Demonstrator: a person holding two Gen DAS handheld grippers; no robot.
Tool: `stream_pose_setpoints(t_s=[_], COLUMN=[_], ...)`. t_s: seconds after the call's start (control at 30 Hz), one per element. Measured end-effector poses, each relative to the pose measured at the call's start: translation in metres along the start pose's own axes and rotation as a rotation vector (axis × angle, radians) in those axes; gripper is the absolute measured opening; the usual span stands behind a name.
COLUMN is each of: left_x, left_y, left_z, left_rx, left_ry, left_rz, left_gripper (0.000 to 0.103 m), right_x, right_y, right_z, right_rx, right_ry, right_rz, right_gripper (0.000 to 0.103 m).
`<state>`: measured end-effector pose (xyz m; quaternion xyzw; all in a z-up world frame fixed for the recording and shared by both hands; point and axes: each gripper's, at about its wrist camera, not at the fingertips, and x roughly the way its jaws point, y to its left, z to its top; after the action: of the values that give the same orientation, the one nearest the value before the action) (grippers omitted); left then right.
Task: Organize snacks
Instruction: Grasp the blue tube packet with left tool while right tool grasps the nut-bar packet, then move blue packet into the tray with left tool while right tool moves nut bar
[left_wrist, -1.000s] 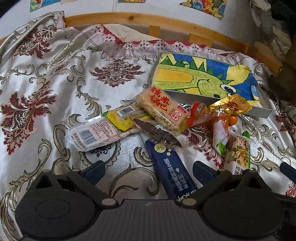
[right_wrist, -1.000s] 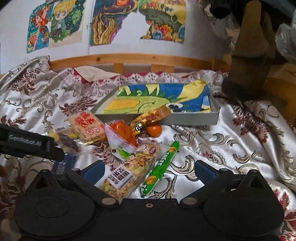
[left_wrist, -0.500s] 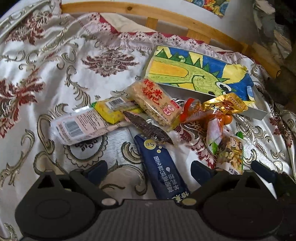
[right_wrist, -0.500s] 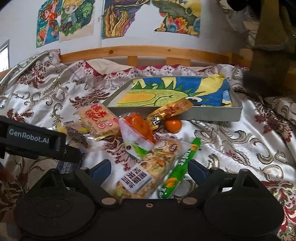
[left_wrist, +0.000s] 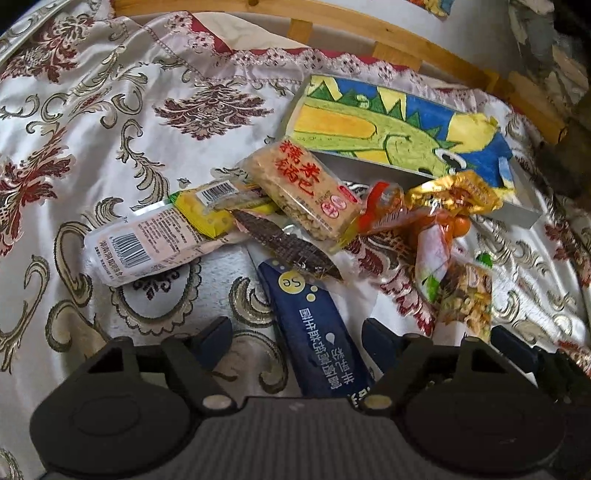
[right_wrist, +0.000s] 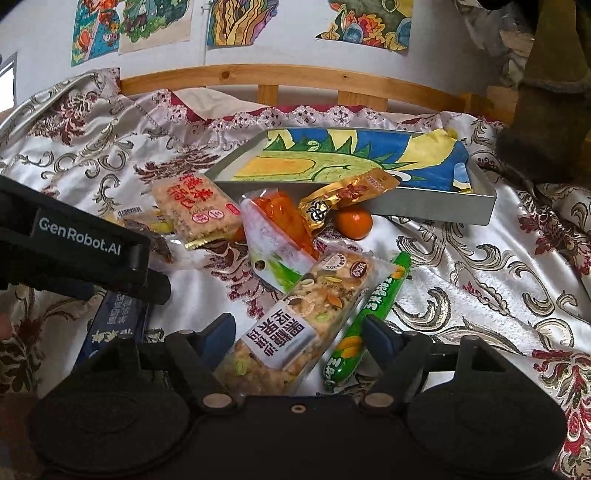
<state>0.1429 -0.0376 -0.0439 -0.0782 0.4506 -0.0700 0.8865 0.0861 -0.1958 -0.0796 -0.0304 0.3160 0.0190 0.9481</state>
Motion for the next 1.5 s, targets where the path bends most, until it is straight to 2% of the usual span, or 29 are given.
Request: stream_pose_setpoints(t_s=[0.13, 0.3, 0.33, 0.4, 0.47, 0.5, 0.8, 1.0, 1.23, 1.4, 1.5], left_x=[0.003, 0.0, -0.001, -0.003, -0.005, -0.006, -0.018, -0.014, -0.008, -0.004, -0.003], left_y=[-0.003, -0.001, -0.001, 0.001, 0.002, 0.003, 0.001, 0.003, 0.004, 0.002, 0.002], left_z=[-0.002, -0.002, -0.002, -0.003, -0.003, -0.004, -0.01, -0.011, -0.012, -0.013, -0.013], left_rx=[0.038, 0.039, 0.038, 0.035, 0.031, 0.028, 0.023, 0.021, 0.019, 0.028, 0.032], left_ry=[0.008, 0.022, 0.024, 0.025, 0.028, 0.03, 0.049, 0.056, 0.064, 0.07, 0.072], left_rz=[0.018, 0.02, 0.017, 0.01, -0.002, -0.007, -0.039, -0.047, -0.051, -0.046, -0.045], left_gripper=[0.077, 0.059, 0.056, 0.043, 0.041, 0.04, 0.035, 0.039, 0.041, 0.042, 0.043], right_x=[0.002, -0.005, -0.008, -0.013, -0.019, -0.022, -0.037, -0.043, -0.03, -0.023, -0.02], right_y=[-0.007, -0.011, -0.012, -0.013, -0.013, -0.012, -0.008, 0.002, 0.0, 0.003, 0.004], right_z=[-0.001, -0.003, -0.003, -0.002, -0.001, 0.0, -0.003, -0.01, -0.011, -0.01, -0.01], right_rx=[0.054, 0.088, 0.089, 0.091, 0.085, 0.077, 0.045, -0.011, 0.032, 0.038, 0.044], right_ry=[0.024, 0.025, 0.025, 0.024, 0.017, 0.018, 0.051, 0.061, 0.064, 0.057, 0.056], right_rz=[0.014, 0.025, 0.031, 0.04, 0.06, 0.068, 0.076, 0.075, 0.099, 0.112, 0.114], right_gripper=[0.078, 0.071, 0.069, 0.064, 0.05, 0.05, 0.049, 0.047, 0.056, 0.068, 0.07])
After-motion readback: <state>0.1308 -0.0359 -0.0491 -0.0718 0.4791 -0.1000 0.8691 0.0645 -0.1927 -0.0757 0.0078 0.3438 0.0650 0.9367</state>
